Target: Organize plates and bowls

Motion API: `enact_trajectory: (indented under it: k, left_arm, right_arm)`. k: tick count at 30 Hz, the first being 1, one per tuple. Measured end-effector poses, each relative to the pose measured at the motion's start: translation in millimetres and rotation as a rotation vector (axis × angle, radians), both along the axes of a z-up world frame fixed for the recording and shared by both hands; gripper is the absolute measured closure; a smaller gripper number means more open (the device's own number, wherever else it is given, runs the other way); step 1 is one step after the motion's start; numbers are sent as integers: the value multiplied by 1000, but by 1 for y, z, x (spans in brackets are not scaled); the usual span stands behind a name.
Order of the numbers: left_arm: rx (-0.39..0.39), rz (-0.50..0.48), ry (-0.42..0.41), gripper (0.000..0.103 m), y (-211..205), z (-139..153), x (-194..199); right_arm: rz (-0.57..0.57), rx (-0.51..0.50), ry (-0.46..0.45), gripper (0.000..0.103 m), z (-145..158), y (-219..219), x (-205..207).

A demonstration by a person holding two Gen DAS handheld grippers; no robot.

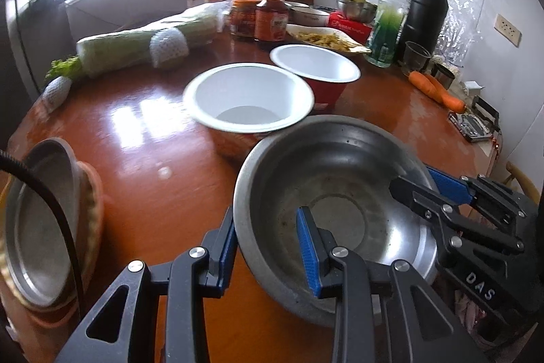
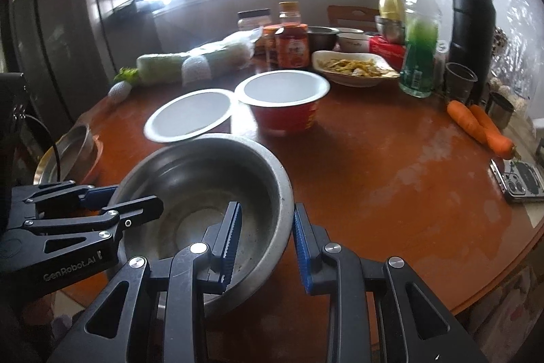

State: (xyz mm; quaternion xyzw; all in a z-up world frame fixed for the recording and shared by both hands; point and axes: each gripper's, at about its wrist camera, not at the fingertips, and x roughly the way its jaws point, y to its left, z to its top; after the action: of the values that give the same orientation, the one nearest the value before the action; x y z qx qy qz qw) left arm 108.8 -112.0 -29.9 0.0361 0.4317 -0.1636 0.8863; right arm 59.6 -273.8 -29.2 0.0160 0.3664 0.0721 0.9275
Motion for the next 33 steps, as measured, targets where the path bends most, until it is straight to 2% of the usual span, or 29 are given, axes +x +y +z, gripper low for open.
enact_trajectory:
  k: [6,13,33]
  left_arm:
    - [-8,40,-16,69,25,7,-7]
    - [19,65,-24,69,38,6,-12]
    - [31,47,-9,69,23,-4,-6]
  right_arm:
    - [53,-30,27,72,-2,28,-8]
    - [95,-51,33,72,-2,49,-10]
    - [70,-22,45,71,-9,34,-8]
